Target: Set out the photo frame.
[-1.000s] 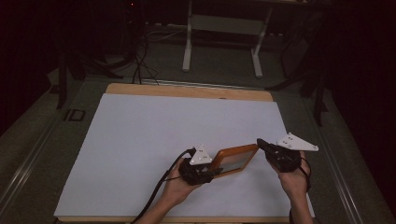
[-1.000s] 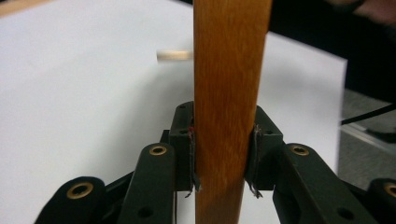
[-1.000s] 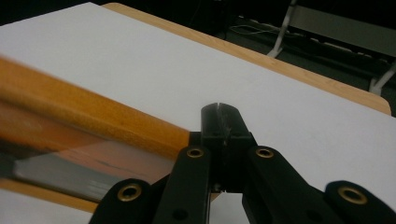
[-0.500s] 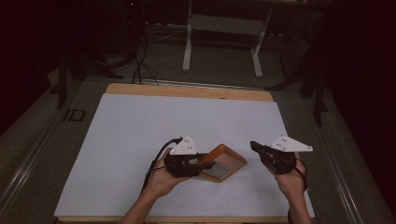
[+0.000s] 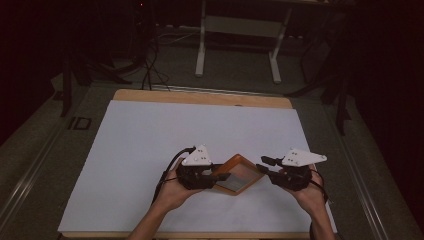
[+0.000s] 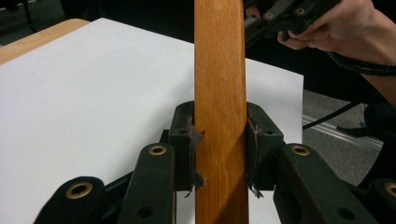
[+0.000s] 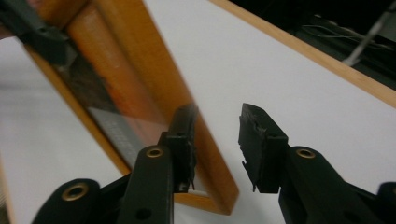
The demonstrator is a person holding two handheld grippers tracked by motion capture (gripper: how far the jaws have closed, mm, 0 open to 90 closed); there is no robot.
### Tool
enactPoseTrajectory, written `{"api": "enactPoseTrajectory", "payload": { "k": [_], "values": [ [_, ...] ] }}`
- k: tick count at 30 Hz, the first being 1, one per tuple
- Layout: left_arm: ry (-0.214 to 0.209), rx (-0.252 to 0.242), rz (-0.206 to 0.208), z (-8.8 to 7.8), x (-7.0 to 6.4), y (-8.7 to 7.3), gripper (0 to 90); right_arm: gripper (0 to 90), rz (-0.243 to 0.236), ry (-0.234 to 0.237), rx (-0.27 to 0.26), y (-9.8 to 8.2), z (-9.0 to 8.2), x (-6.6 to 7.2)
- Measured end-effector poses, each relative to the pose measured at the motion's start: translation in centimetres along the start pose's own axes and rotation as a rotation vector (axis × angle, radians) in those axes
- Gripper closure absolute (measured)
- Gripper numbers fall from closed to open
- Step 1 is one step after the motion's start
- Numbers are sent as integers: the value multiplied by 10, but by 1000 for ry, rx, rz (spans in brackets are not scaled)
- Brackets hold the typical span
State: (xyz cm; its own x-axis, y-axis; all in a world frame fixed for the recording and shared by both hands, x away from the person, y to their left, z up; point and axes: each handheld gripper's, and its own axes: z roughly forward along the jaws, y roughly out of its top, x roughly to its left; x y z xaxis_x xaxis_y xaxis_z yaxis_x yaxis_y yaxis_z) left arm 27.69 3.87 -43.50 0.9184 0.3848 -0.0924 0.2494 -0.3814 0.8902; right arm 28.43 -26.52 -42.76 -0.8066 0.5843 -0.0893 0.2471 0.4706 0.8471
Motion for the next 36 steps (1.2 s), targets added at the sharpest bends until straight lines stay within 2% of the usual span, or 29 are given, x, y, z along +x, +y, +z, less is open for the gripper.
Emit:
{"api": "enactPoseTrajectory", "payload": {
  "k": [12,19,21,24,26,28,31,34,35,36],
  "values": [
    [-30,22,24,1,3,4,685,503,-39,152,-6,3,5,0],
    [-95,24,65,6,12,9,683,422,-54,197,-8,6,19,0],
    [-118,21,88,9,14,11,683,416,-61,205,-2,6,22,1],
    [-149,19,117,13,15,15,680,444,-77,228,3,7,25,3],
    [-148,22,126,15,15,17,678,485,-88,241,1,7,24,4],
    [-138,28,129,18,15,19,665,515,-101,231,7,7,22,5],
    [-118,27,100,19,19,19,628,589,-115,240,0,5,17,4],
    [-102,15,78,21,21,17,534,635,-130,244,-7,4,15,5],
    [-85,4,62,22,22,15,534,661,-140,242,-6,4,14,6],
    [-81,-14,48,21,22,13,488,678,-153,243,-6,5,14,8]
  ]
}}
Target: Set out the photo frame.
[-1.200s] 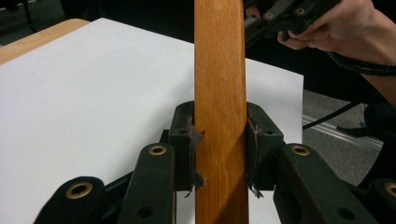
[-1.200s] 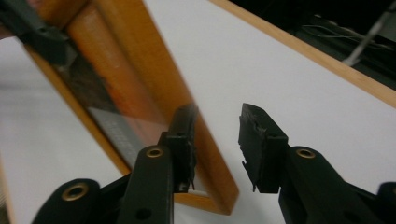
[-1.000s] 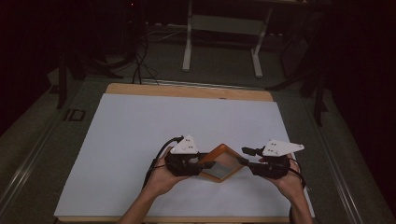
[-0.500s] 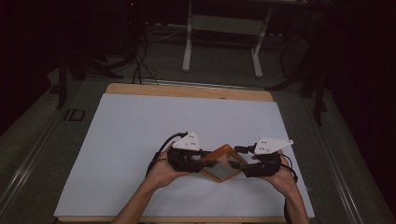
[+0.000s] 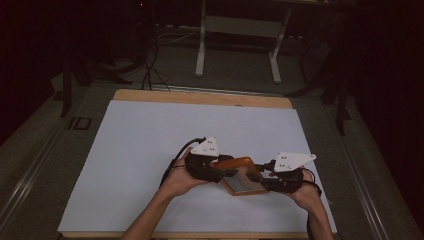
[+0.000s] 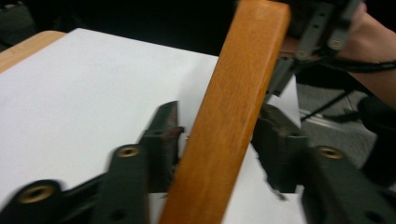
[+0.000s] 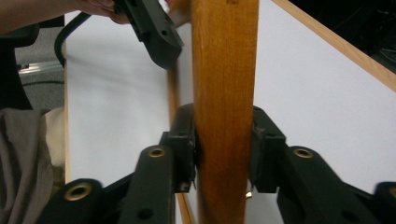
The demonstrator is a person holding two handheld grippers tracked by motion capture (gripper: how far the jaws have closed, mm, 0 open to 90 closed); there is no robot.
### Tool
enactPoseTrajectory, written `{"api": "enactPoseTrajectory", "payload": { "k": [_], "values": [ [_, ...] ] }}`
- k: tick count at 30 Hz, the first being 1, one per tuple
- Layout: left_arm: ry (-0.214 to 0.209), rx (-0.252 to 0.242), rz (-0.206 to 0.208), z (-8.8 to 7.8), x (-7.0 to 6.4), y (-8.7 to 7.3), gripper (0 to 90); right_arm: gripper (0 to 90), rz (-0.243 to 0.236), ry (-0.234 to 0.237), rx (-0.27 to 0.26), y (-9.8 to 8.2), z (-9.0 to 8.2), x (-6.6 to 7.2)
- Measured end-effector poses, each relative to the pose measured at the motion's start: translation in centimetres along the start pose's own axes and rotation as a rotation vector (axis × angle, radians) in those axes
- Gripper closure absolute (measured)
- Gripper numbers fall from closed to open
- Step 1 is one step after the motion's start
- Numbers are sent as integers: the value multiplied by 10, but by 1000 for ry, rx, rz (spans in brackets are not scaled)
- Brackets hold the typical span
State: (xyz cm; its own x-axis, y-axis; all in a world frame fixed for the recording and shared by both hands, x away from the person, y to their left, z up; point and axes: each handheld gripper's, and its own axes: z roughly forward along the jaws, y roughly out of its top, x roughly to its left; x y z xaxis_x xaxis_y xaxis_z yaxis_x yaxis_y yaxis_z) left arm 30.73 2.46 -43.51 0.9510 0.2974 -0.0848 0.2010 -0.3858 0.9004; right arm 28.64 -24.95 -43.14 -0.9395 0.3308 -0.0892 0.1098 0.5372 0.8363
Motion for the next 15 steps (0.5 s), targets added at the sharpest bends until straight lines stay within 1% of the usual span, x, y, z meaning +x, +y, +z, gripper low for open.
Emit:
{"api": "enactPoseTrajectory", "payload": {
  "k": [1,3,5,8,9,10,11,13,15],
  "values": [
    [-1,-12,-8,-1,0,-1,472,679,-8,-12,3,0,0,1],
    [18,-28,-21,-4,1,-3,455,680,-11,-15,-1,0,0,1],
    [29,-40,-26,-7,1,-4,437,680,-7,-15,-5,-1,-1,1],
    [42,-76,-37,-15,0,-9,418,680,-2,-16,-2,-3,-3,1],
    [42,-76,-37,-15,0,-9,408,680,-2,-16,-2,-3,-3,1],
    [63,-88,-42,-20,0,-12,408,680,-1,-16,0,-4,-3,1],
    [75,-98,-45,-22,1,-16,388,680,-1,-17,-1,-5,-4,0],
    [85,-102,-60,-23,3,-21,377,680,-2,-14,-2,-6,-5,-1],
    [84,-100,-74,-22,6,-25,367,680,1,-14,-2,-7,-6,-1]
  ]
}}
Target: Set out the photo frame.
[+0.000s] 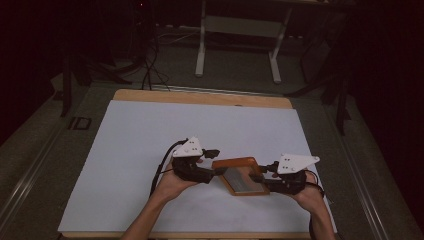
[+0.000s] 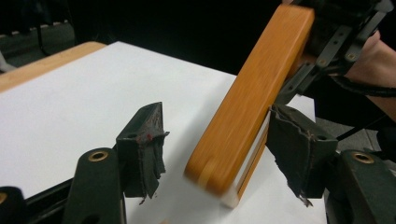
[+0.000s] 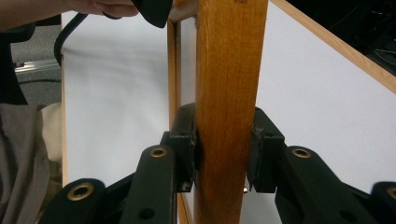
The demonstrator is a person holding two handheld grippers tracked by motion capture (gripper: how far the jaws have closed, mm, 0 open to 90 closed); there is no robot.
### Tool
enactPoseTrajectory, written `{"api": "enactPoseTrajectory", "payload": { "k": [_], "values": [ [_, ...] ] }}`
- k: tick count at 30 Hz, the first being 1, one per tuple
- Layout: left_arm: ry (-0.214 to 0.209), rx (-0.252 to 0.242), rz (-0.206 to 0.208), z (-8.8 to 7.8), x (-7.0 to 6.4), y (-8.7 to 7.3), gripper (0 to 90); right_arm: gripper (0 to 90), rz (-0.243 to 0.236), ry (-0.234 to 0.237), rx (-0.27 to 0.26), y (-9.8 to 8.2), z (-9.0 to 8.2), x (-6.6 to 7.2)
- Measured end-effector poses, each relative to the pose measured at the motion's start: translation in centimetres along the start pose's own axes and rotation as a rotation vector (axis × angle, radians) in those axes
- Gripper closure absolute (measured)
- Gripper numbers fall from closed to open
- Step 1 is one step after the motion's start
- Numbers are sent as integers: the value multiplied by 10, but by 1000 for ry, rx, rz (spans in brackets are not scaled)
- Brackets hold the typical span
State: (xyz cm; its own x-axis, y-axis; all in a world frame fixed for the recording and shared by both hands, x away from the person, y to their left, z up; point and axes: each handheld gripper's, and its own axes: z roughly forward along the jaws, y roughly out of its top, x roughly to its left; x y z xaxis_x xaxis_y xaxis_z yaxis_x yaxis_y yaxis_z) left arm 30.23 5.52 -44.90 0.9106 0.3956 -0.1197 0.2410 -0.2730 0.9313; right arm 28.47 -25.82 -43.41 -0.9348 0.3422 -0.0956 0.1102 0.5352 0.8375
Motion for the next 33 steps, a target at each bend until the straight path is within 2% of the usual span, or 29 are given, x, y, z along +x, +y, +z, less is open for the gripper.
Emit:
{"api": "enactPoseTrajectory", "payload": {
  "k": [8,13,16,17,20,23,28,33],
  "values": [
    [-21,47,-18,21,-1,-16,362,675,12,-6,-2,-6,-4,-3],
    [-34,90,-10,38,-6,-23,397,673,19,-12,-4,-10,-7,-5],
    [-10,152,3,49,-8,-28,440,672,24,-13,-3,-12,-8,-5],
    [-17,159,-2,51,-7,-30,458,672,23,-13,-2,-12,-8,-5],
    [-37,166,-2,54,-8,-32,503,672,22,-8,-3,-13,-9,-5],
    [-35,170,18,55,-12,-32,570,671,28,-11,-1,-14,-9,-5],
    [-55,168,23,54,-14,-31,608,677,29,4,13,-16,-13,-6],
    [-56,171,37,53,-18,-30,628,678,19,22,30,-18,-17,-5]
  ]
}}
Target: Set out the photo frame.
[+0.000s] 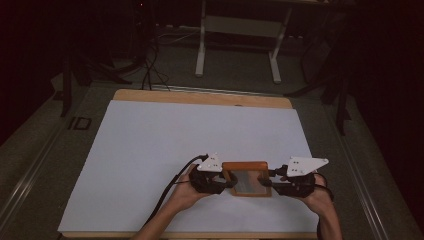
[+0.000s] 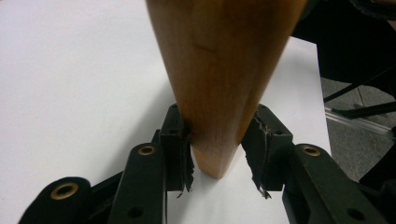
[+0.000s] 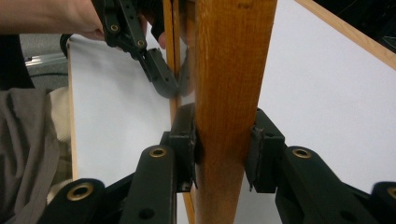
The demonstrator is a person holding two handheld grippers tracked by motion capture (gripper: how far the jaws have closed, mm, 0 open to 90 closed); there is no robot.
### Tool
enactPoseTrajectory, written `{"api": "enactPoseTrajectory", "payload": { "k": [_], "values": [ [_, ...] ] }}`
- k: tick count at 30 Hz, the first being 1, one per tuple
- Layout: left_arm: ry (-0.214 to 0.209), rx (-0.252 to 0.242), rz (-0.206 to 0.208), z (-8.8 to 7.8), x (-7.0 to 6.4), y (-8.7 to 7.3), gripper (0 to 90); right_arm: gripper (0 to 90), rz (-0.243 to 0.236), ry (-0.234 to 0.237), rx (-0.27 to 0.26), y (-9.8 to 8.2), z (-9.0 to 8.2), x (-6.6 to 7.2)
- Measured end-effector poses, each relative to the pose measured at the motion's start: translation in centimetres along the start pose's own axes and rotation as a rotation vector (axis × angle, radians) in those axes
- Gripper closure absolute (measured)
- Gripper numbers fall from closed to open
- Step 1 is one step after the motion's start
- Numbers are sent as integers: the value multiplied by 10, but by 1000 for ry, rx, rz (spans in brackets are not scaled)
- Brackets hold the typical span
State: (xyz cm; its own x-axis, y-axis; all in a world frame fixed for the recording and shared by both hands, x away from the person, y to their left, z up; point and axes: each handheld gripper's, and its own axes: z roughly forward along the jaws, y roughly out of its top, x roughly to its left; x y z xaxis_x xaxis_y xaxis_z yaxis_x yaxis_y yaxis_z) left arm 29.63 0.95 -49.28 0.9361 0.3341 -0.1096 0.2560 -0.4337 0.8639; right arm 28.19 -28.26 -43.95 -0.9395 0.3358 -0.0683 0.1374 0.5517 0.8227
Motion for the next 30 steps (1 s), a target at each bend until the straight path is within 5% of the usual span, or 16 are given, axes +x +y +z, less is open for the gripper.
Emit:
{"api": "enactPoseTrajectory", "payload": {
  "k": [17,30],
  "values": [
    [45,36,35,-5,-6,5,644,672,-45,-14,35,3,0,5],
    [82,16,50,-15,-6,9,638,666,-45,-35,14,7,3,6]
  ]
}}
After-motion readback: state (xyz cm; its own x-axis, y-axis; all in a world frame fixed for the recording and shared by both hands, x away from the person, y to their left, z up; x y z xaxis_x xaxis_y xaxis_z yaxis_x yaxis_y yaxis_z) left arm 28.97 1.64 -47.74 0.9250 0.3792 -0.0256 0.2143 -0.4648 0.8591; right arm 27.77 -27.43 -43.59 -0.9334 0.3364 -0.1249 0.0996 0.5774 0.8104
